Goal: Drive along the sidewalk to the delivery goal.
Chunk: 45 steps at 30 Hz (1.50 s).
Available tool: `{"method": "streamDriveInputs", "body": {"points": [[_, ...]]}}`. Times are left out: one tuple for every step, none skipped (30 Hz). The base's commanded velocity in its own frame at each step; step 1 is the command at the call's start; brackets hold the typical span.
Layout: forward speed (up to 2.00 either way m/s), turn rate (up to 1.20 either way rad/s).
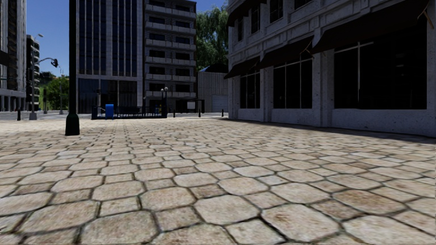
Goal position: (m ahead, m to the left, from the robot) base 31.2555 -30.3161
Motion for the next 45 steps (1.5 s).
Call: {"method": "streamDriveInputs", "body": {"points": [[2.00, 0.00], [2.00, 0.00], [2.00, 0.00], [2.00, 0.00], [2.00, 0.00], [2.00, 0.00], [2.00, 0.00], [2.00, 0.00], [2.00, 0.00], [2.00, 0.00], [2.00, 0.00], [2.00, 0.00], [2.00, 0.00], [2.00, 0.00], [2.00, 0.00], [2.00, 0.00], [2.00, 0.00], [2.00, 0.00], [2.00, 0.00], [2.00, 0.00], [2.00, 0.00], [2.00, 0.00], [2.00, 0.00], [2.00, 0.00], [2.00, 0.00], [2.00, 0.00], [2.00, 0.00], [2.00, 0.00], [2.00, 0.00], [2.00, 0.00], [2.00, 0.00], [2.00, 0.00], [2.00, 0.00], [2.00, 0.00], [2.00, 0.00], [2.00, 0.00], [2.00, 0.00], [2.00, 0.00], [2.00, 0.00], [2.00, 0.00], [2.00, 0.00], [2.00, 0.00], [2.00, 0.00], [2.00, 0.00], [2.00, 0.00]]}}
